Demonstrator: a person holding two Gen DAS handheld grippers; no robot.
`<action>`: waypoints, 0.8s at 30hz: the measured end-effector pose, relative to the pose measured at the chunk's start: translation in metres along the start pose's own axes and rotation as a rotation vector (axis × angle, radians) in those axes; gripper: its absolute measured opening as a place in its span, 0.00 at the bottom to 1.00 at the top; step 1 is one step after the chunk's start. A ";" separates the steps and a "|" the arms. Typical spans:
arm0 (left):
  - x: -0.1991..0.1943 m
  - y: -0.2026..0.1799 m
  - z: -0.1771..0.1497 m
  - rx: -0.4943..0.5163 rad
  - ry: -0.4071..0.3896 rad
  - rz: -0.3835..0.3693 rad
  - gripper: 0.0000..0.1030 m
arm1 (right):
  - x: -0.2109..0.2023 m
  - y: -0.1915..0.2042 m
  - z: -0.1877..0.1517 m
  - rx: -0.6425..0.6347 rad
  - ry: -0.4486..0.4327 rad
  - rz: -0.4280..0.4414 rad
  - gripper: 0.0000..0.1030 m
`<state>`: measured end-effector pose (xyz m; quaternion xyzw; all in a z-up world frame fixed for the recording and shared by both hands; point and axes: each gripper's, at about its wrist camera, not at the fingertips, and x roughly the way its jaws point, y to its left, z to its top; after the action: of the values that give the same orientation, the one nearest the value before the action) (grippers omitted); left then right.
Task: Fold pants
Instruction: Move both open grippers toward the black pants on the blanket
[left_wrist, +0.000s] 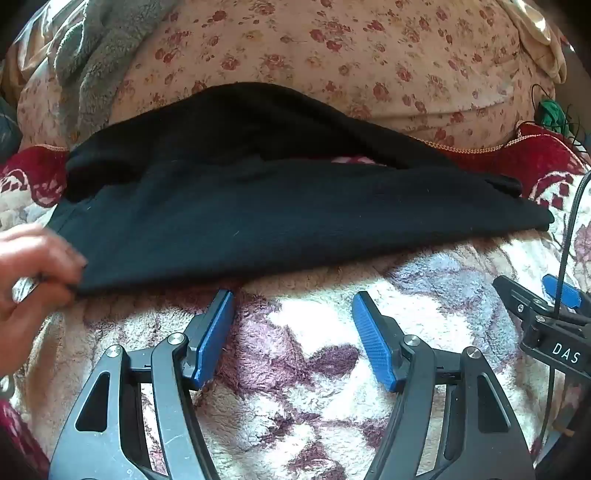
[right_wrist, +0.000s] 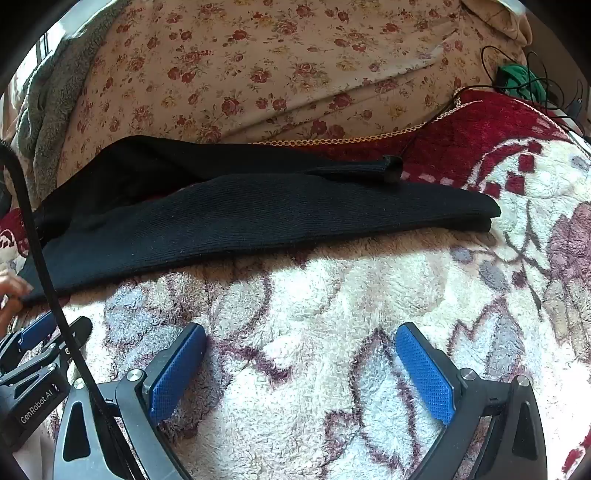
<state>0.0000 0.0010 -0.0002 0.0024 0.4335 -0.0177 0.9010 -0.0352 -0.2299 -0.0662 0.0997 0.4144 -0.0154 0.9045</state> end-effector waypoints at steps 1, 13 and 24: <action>0.000 0.001 0.000 -0.001 0.000 -0.001 0.65 | 0.000 0.000 0.000 0.000 -0.001 0.000 0.99; 0.000 0.002 -0.001 0.008 0.001 0.009 0.65 | 0.000 -0.001 0.000 0.000 -0.002 0.000 0.99; 0.000 0.001 -0.001 0.009 0.001 0.011 0.65 | 0.001 -0.001 -0.001 -0.001 -0.002 -0.001 0.99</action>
<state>-0.0009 0.0023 -0.0006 0.0090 0.4338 -0.0145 0.9009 -0.0352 -0.2306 -0.0673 0.0992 0.4138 -0.0156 0.9048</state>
